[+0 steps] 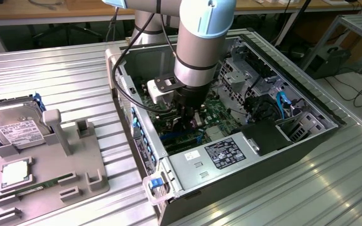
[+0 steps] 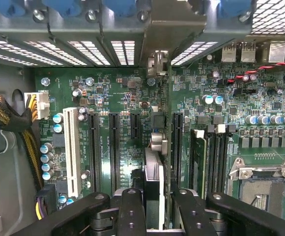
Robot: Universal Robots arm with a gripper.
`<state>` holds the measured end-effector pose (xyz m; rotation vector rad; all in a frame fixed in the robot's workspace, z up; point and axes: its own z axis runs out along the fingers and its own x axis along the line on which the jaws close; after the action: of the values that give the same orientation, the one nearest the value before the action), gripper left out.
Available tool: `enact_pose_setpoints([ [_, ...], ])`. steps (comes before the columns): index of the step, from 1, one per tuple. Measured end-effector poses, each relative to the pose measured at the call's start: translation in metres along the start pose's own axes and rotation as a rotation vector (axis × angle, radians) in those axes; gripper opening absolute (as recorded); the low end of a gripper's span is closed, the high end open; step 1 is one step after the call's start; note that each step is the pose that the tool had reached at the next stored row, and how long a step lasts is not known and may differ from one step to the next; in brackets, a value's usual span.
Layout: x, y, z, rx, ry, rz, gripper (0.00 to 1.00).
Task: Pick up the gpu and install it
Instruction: 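Insert the gpu into the slot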
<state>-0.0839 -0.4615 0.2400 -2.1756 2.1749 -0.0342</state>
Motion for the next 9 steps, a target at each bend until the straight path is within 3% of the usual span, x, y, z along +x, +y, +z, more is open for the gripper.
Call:
enact_pose_setpoints([
  [9, 0.0000, 0.0000, 0.0000, 0.0000, 0.0000, 0.000, 0.28],
])
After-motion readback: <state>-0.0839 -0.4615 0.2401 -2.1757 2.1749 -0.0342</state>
